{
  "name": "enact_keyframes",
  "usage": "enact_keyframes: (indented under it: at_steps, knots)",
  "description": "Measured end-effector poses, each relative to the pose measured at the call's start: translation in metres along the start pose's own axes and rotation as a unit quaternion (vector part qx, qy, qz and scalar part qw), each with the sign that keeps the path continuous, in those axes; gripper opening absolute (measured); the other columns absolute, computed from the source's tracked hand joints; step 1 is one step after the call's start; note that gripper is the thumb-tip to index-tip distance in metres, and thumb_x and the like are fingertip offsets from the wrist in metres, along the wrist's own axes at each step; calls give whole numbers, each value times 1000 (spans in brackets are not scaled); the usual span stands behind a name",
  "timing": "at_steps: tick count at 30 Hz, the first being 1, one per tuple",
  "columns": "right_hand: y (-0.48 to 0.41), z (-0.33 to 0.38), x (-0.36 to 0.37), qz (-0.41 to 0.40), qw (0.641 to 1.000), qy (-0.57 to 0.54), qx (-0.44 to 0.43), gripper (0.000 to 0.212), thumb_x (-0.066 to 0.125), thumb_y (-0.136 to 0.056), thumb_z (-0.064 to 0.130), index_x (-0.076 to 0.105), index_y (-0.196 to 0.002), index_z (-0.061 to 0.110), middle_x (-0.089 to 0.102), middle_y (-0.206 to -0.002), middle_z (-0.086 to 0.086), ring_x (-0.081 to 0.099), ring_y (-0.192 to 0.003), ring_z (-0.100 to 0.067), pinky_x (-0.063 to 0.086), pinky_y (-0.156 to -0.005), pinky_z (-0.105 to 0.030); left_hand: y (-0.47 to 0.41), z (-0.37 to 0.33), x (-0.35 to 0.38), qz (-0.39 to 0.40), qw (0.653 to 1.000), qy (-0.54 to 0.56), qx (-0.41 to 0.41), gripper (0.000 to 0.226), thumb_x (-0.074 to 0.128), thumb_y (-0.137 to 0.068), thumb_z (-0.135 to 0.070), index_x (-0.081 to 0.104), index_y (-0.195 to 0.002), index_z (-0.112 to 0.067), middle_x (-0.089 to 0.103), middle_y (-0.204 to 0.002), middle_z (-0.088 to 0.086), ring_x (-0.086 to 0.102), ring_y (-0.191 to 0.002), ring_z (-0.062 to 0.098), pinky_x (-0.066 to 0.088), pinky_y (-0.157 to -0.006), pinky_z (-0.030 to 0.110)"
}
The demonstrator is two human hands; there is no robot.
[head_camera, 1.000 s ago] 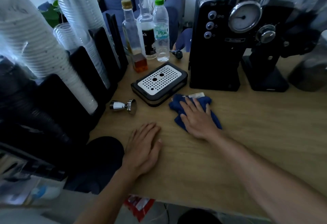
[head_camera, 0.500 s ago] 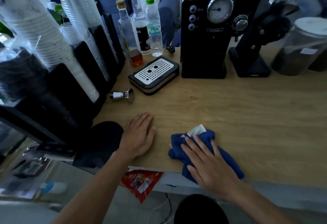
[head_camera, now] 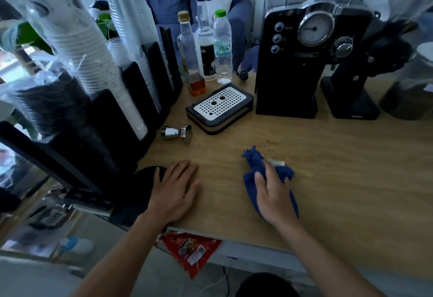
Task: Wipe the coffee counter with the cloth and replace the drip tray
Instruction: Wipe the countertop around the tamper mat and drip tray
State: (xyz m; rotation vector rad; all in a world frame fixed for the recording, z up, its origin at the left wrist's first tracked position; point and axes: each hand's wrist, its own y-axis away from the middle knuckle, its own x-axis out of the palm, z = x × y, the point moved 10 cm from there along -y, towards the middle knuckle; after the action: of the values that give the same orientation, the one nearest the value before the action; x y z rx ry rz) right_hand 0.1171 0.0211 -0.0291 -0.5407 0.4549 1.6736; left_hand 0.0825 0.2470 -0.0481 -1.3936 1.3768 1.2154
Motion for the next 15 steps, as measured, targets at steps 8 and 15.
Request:
enact_keyframes:
  at_steps: [8, 15]
  knots:
    - [-100, 6, 26, -5, 993, 115, 3, 46, 24, -100, 33, 29, -142, 15, 25, -154, 0, 7, -144, -16, -6, -114, -52, 0, 5, 1, -14, 999, 41, -4, 90, -15, -74, -76, 22, -148, -39, 14, -158, -16, 1, -145, 4, -9, -116, 47]
    - [-139, 10, 55, 72, 959, 275, -20, 51, 20, -100, 38, 17, -147, 19, 6, -158, -1, -7, -144, -23, -8, -110, -57, -2, 7, 1, -7, 999, 49, -5, 77, -1, -80, -71, 20, -148, -40, 12, -158, -18, -1, -144, 2, -11, -116, 45]
